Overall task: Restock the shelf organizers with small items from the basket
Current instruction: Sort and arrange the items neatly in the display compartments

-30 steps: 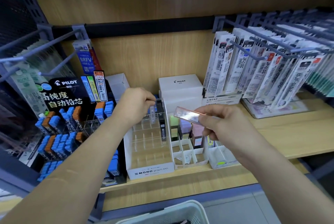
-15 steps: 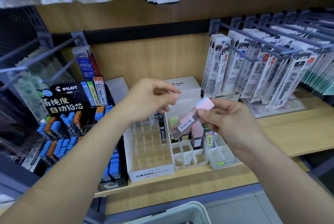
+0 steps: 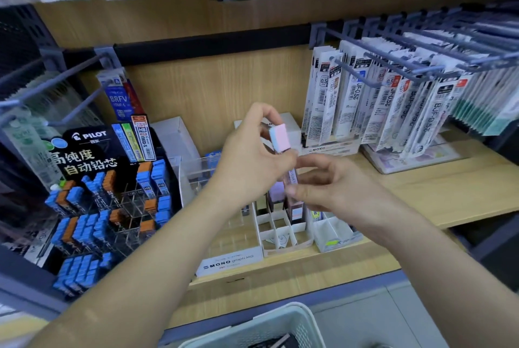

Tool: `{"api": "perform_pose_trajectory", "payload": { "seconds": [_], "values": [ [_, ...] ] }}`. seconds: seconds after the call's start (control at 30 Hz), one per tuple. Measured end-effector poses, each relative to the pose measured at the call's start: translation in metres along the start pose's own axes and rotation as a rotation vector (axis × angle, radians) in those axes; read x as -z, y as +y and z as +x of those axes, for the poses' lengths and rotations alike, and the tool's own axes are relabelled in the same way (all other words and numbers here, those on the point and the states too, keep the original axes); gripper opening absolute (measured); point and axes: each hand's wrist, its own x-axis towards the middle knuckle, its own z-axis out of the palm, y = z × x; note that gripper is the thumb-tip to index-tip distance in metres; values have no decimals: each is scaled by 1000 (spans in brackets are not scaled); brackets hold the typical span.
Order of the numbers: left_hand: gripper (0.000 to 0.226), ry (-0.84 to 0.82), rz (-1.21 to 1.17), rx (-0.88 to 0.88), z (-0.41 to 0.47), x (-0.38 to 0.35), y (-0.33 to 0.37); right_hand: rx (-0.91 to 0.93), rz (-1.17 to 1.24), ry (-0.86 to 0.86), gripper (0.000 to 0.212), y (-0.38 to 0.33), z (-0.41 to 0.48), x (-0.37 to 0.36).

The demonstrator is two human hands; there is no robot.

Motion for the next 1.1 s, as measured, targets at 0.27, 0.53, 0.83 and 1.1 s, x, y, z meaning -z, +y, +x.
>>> {"api": "perform_pose_trajectory", "payload": {
  "seconds": [0.27,0.53,0.83,1.1],
  "values": [
    [28,-337,-312,160,6,0,1,-24,-63,-89,21,19,0,15],
    [25,-113,-23,139,4,-16,-34,-53,-484,170,21,44,7,31],
    [8,-129,489,-67,-20,-41,-68,-50,-718,107,30,65,8,19],
    [16,-105,549,-216,-18,-53,-76,-92,-898,-52,35,83,8,8]
  ]
}}
